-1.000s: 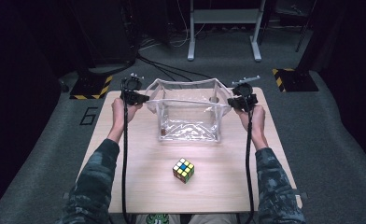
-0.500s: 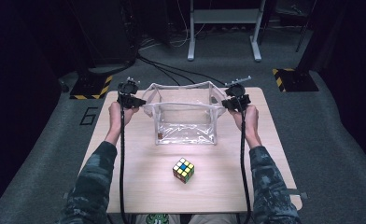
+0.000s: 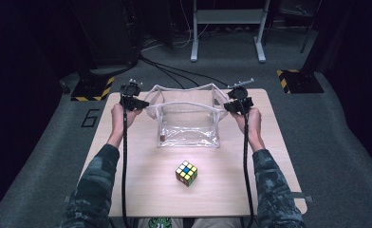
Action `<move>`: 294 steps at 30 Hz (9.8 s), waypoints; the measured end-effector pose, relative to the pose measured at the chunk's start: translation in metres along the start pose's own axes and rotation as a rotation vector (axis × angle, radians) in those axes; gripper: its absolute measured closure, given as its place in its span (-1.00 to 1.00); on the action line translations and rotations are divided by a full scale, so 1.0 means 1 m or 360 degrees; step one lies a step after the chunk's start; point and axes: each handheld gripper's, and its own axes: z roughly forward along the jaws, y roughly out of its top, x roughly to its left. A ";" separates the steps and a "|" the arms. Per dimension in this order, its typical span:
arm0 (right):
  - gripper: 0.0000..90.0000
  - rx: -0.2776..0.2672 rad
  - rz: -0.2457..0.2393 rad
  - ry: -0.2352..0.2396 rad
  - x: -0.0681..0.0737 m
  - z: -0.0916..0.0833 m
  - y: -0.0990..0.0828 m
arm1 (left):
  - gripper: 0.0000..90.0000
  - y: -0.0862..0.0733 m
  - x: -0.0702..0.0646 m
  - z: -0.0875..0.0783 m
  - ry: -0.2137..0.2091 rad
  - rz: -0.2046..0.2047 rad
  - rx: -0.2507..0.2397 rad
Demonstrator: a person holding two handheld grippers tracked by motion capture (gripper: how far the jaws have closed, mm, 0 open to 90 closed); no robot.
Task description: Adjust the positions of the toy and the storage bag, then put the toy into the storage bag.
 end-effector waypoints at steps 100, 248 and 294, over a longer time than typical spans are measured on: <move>-0.91 -0.0006 -0.0118 0.0088 0.062 -0.021 -0.236 | -1.00 -0.256 -0.035 -0.016 -0.0130 0.0269 -0.0099; -0.28 0.0067 -0.0494 0.0482 0.186 0.019 -0.170 | -0.99 -0.254 -0.040 -0.014 -0.0047 0.0193 -0.0094; -0.26 -0.0080 -0.0501 0.0469 0.158 -0.026 -0.138 | -0.99 -0.254 -0.040 -0.014 -0.0049 0.0195 -0.0094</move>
